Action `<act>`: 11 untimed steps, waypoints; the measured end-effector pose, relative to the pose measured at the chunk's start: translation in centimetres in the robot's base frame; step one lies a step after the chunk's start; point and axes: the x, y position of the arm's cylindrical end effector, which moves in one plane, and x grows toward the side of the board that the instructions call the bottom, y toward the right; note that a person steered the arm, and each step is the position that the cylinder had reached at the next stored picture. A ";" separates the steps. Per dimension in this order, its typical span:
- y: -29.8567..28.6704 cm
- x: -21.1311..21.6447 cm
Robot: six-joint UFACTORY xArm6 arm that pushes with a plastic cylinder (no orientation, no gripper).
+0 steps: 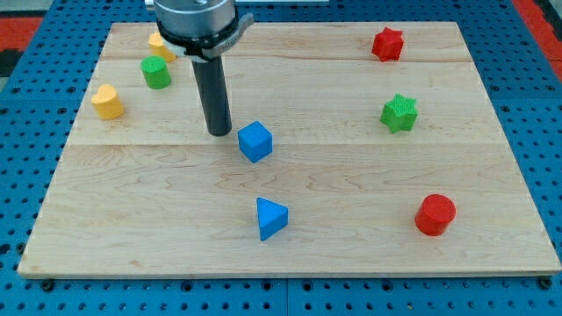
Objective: Move the blue cube to the top right of the blue triangle
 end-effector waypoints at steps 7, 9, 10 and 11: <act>7.3 2.5; 2.7 5.4; 3.1 9.5; 7.6 9.7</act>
